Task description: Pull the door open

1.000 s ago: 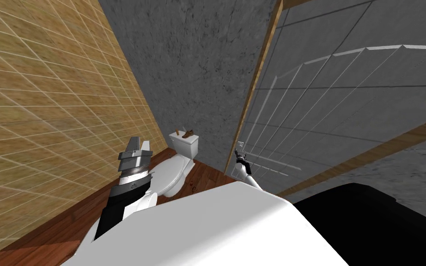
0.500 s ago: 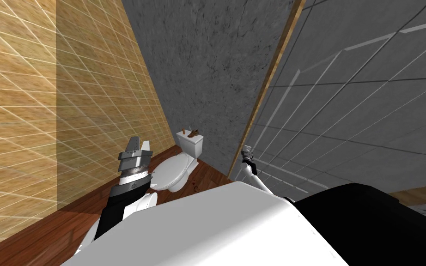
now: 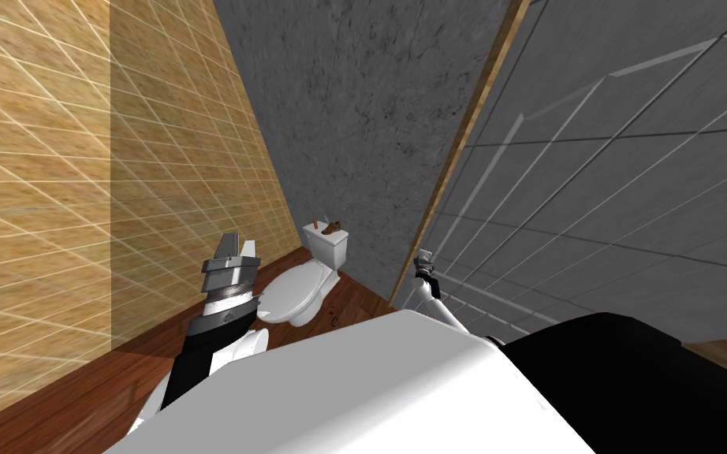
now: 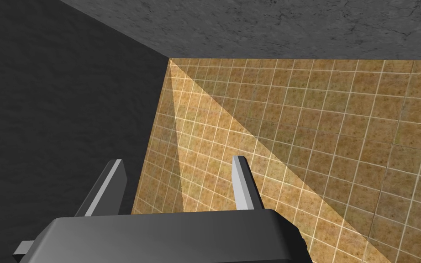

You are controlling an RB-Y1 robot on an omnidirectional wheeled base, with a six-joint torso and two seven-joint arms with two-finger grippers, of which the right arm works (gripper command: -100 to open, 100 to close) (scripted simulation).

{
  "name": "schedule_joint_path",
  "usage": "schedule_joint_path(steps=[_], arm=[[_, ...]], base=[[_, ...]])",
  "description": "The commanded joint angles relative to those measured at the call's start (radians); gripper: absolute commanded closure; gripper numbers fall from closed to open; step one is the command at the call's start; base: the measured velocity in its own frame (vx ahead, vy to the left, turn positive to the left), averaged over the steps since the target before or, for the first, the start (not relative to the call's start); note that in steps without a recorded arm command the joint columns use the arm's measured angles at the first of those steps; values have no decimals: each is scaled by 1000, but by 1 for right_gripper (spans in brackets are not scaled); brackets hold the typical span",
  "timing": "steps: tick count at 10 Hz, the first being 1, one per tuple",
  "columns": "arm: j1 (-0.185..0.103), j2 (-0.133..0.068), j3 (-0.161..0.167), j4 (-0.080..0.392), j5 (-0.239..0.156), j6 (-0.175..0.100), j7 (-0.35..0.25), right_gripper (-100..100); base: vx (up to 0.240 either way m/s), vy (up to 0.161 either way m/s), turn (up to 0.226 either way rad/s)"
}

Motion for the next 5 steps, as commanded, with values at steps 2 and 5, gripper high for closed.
schedule_joint_path(steps=[2,5], arm=[[-1,1,1,-1,0,0,0,100],[0,2,20,-13,9,10,-6,100]], base=[[0,0,0],[-102,11,18]])
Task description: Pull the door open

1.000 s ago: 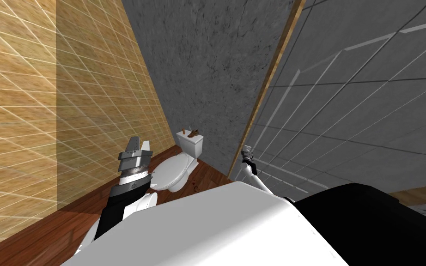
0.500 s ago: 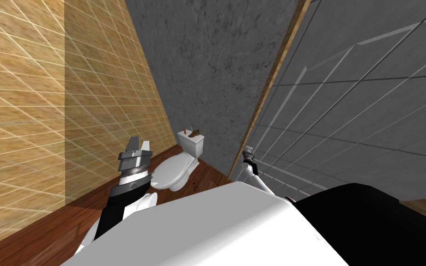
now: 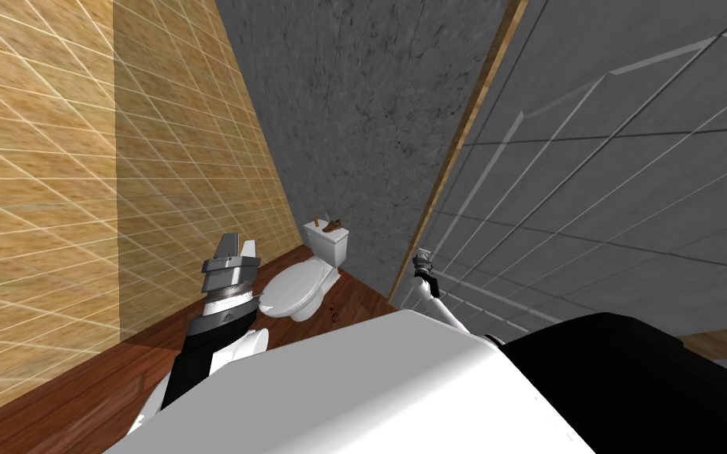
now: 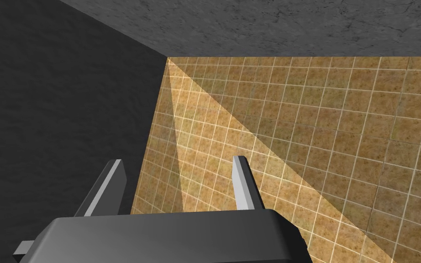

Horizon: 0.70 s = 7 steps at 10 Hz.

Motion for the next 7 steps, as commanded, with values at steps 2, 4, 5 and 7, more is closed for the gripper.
schedule_joint_path(steps=[2,4,5,7], arm=[[7,6,27,-21,11,19,-6,100],[6,8,59,-42,26,36,-17,100],[6,9,73,-51,33,43,-22,100],[9,11,74,-55,32,47,-18,100]], base=[[-252,21,61],[-280,20,60],[-283,1,63],[-200,8,47]])
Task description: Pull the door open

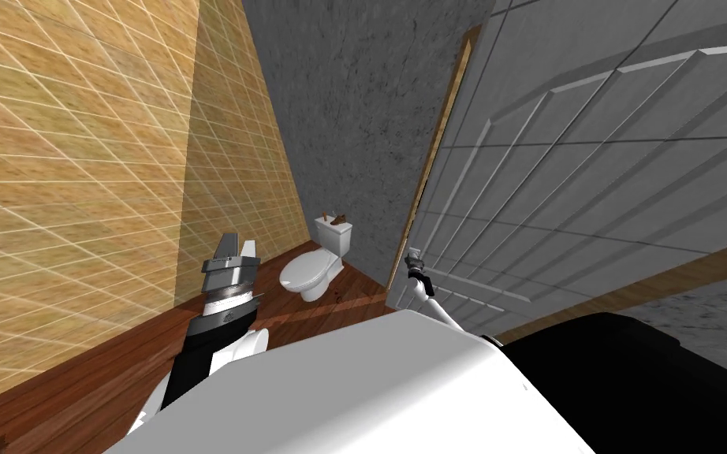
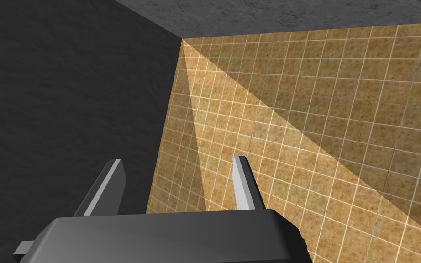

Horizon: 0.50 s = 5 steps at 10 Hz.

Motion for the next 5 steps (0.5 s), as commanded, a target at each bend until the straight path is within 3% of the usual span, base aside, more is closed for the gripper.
schedule_joint_path(steps=[1,5], arm=[[2,-2,17,-11,8,4,-8,100],[9,-9,66,-42,31,15,-32,100]], base=[[-182,-21,65],[-255,-8,74]])
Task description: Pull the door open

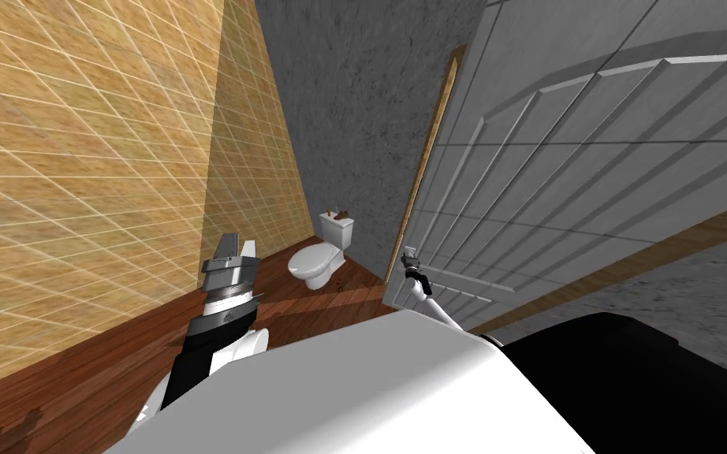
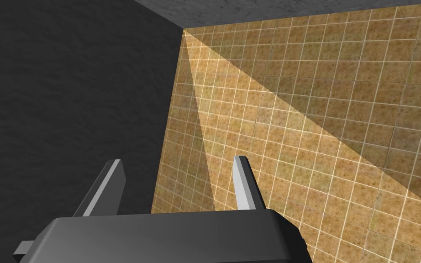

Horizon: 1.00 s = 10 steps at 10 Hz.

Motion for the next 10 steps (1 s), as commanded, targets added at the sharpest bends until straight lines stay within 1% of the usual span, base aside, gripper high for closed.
schedule_joint_path(steps=[1,2,4,5,6,7,10], arm=[[6,0,23,-12,12,0,-14,100],[8,-2,37,-21,18,3,-21,100],[10,-4,53,-31,26,7,-29,100],[12,-2,47,-28,23,7,-22,100],[19,-10,67,-35,30,9,-40,100],[21,-13,70,-37,32,9,-44,100],[32,-35,101,-55,44,11,-75,100]], base=[[-251,-8,72],[-230,-2,68],[-212,-16,50],[-94,-14,27],[-158,-22,114],[-195,-32,93],[-232,-21,108]])
